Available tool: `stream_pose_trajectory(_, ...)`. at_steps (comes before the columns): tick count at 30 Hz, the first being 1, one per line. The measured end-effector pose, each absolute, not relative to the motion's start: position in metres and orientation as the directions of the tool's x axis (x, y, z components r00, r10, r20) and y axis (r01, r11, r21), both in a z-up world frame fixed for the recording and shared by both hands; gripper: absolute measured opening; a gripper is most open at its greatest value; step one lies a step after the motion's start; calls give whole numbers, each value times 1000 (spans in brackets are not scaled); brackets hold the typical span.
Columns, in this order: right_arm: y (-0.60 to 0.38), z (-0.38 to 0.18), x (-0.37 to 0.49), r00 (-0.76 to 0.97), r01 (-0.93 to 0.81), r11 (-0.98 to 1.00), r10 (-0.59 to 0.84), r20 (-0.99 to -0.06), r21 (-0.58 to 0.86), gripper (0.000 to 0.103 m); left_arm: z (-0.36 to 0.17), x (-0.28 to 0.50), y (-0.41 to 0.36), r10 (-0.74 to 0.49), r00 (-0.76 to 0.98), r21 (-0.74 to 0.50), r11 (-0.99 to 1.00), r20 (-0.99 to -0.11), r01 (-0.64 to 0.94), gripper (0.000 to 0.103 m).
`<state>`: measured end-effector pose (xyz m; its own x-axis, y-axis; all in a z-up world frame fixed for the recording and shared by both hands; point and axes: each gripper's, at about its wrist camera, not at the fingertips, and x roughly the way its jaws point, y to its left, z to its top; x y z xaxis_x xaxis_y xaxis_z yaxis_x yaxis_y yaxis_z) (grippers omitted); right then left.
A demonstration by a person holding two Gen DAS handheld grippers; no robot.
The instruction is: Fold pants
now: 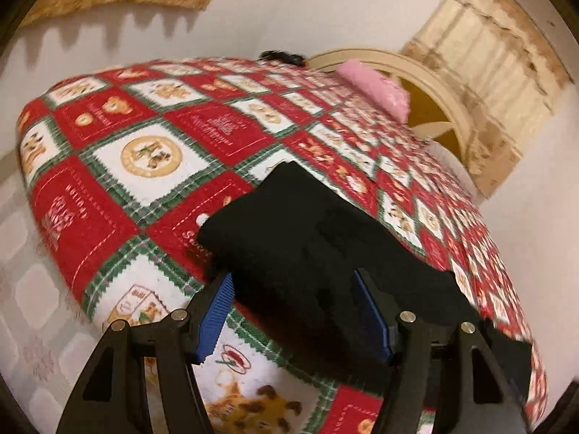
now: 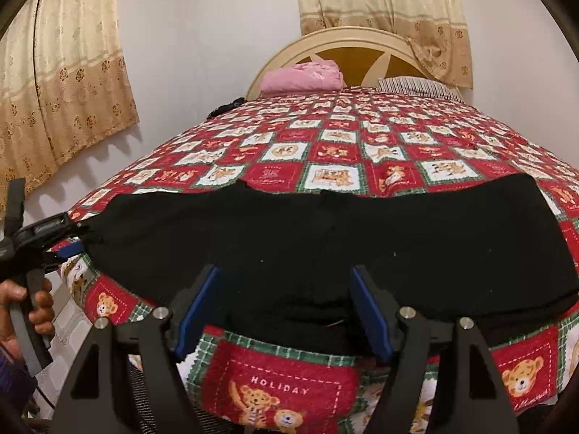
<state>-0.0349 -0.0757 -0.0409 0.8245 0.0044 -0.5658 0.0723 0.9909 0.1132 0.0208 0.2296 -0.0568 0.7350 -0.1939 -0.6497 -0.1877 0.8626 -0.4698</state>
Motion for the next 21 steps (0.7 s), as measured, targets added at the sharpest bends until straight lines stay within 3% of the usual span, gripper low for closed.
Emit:
stream_pose_trajectory(4,-80,-41,-36,827,84,989,-2,-563,119,76,-50,3,227,-208,725,-536,805,-657,-255,67)
stream_pose_trajectory(8,-83,-41,-35,825,82,987,11,-565,138,76,-62,10,215,-196,687,-501,820,-700,-276,67)
stream_pose_trajectory(15,-91,-35,-43,844,98,985,-6,-536,144,76,-60,36,209,-157,731,-501,819,-665,-281,66)
stream_pose_trajectory(16,-93,-35,-43,846,99,984,-5,-534,148,76,-61,36,209,-153,737,-507,814,-658,-283,58)
stream_pose_trajectory(17,-95,-35,-43,846,105,982,-7,-532,154,76,-62,35,210,-144,744,-508,812,-653,-289,33)
stream_pose_trajectory(18,-96,-35,-44,846,109,982,-8,-533,157,76,-64,35,212,-159,742,-520,806,-651,-284,20)
stream_pose_trajectory(21,-99,-36,-43,844,114,980,-11,-536,160,76,-75,29,220,-210,763,-589,764,-612,-262,15)
